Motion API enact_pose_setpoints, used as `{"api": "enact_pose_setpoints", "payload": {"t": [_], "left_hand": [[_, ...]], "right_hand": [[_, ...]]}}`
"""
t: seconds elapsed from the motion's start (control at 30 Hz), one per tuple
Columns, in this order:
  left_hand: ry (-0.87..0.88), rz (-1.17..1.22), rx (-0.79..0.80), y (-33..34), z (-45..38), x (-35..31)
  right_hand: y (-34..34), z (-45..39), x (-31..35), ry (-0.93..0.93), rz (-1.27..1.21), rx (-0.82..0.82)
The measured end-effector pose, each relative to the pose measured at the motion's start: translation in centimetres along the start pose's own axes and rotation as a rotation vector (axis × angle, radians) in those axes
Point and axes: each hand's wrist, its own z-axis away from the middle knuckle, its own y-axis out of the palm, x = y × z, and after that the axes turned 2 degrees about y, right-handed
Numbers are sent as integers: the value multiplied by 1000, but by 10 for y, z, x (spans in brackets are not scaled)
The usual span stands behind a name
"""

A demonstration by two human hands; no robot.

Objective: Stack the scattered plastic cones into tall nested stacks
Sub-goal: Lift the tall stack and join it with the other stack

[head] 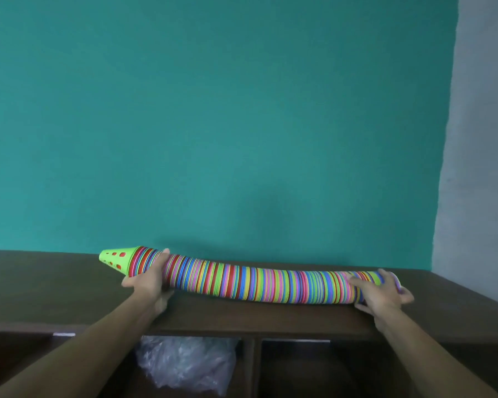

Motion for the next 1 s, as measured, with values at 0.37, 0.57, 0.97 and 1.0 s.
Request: {"api": "enact_pose_setpoints", "payload": {"t": [0.37,0.57,0.97,1.0], "left_hand": [[42,-360,-15,6,-44,3],[6,-473,-116,26,-83,13],[272,-1364,-17,20,-161,46],[310,-1410,8,24,-155,46]], "right_hand": [[36,-13,-7,-37,352,76],[61,-43,-17,-81,401,63],[106,-91,-27,-153,559,39],[110,-94,-28,-162,576,29]]}}
